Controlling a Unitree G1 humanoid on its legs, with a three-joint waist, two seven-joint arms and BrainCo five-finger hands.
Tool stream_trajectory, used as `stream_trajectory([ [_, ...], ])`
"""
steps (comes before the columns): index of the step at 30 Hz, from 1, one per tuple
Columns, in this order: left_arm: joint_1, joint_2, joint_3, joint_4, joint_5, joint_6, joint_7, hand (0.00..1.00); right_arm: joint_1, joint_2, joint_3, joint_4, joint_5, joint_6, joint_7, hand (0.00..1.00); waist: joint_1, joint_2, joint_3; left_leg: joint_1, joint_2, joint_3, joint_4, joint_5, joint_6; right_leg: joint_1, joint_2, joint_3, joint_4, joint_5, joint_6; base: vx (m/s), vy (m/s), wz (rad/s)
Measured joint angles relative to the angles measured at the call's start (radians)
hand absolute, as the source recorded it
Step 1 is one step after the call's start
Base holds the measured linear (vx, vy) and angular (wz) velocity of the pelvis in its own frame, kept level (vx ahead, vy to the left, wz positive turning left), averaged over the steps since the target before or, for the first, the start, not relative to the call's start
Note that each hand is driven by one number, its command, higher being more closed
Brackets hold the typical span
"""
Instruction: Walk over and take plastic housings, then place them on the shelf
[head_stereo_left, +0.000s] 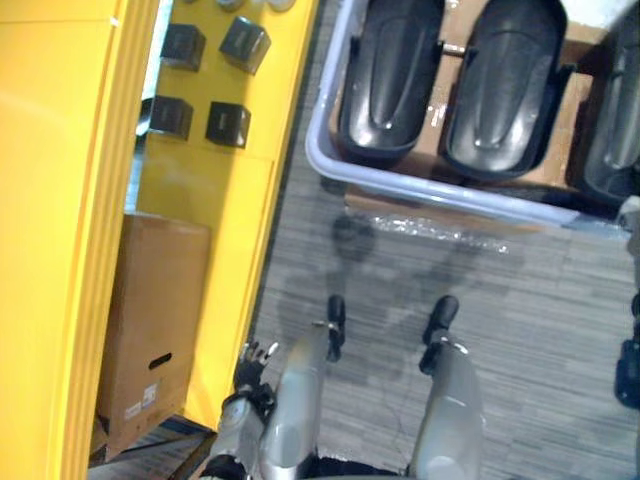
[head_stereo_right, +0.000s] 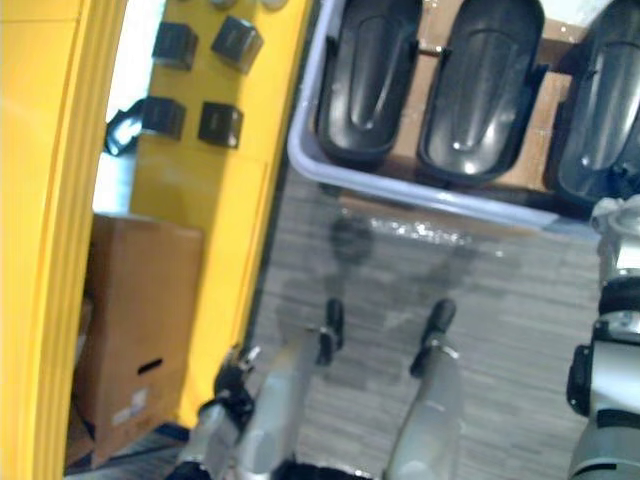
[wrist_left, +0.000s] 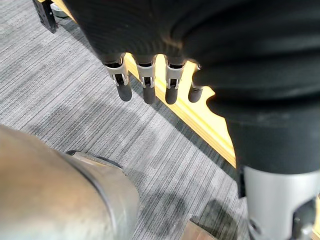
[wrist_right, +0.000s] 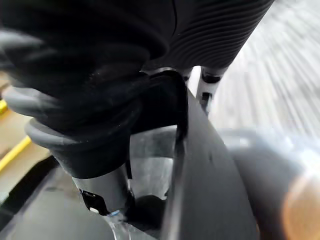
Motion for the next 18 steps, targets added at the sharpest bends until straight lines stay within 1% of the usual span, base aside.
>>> stream_trajectory([
  [7, 0.001, -0.002, 0.0, -0.01, 0.0, -0.006, 0.0, 0.0, -0.002, 0.008, 0.036, -0.03, -0.108, 0.028, -0.01, 1.0, 0.002, 0.0, 0.0, -0.003, 0.006, -0.018, 0.0, 0.007, -0.012, -0.009, -0.002, -0.013, 0.037, -0.022, -0.013, 0.0, -0.021, 0.05],
  [9, 0.004, -0.003, 0.0, -0.024, 0.001, -0.007, 0.0, 0.0, -0.002, 0.022, 0.043, -0.047, -0.139, 0.036, -0.015, 1.0, 0.003, 0.0, 0.0, -0.005, 0.005, -0.024, 0.002, 0.009, -0.015, -0.013, -0.005, -0.017, 0.051, -0.033, -0.012, 0.01, -0.023, 0.09],
  [12, 0.012, -0.005, 0.0, -0.034, 0.002, -0.008, 0.0, 0.0, -0.002, 0.03, 0.044, -0.049, -0.155, 0.038, -0.021, 1.0, 0.004, -0.001, 0.001, -0.005, 0.005, -0.027, 0.007, 0.008, -0.016, -0.013, -0.007, -0.019, 0.057, -0.038, -0.014, 0.01, -0.007, 0.04],
  [13, 0.017, -0.008, -0.001, -0.054, 0.001, -0.022, 0.0, 0.0, -0.007, 0.031, 0.043, -0.058, -0.181, 0.037, -0.035, 1.0, 0.004, -0.001, 0.001, -0.005, 0.005, -0.028, 0.012, 0.008, -0.016, -0.012, -0.008, -0.02, 0.064, -0.038, -0.014, 0.0, 0.0, 0.0],
  [16, 0.018, -0.009, -0.001, -0.072, -0.002, -0.023, 0.0, 0.0, -0.007, 0.031, 0.044, -0.084, -0.213, 0.037, -0.04, 1.0, 0.003, -0.002, 0.001, -0.004, 0.005, -0.03, 0.016, 0.008, -0.016, -0.008, -0.009, -0.021, 0.067, -0.038, -0.014, 0.01, 0.006, 0.02],
  [18, 0.019, -0.012, -0.002, -0.096, -0.04, -0.028, 0.001, 0.0, -0.007, 0.032, 0.044, -0.096, -0.236, 0.036, -0.048, 1.0, 0.002, -0.003, 0.002, 0.006, 0.005, -0.038, 0.015, 0.008, -0.016, 0.01, -0.009, -0.032, 0.065, -0.038, -0.014, 0.0, 0.006, 0.09],
])
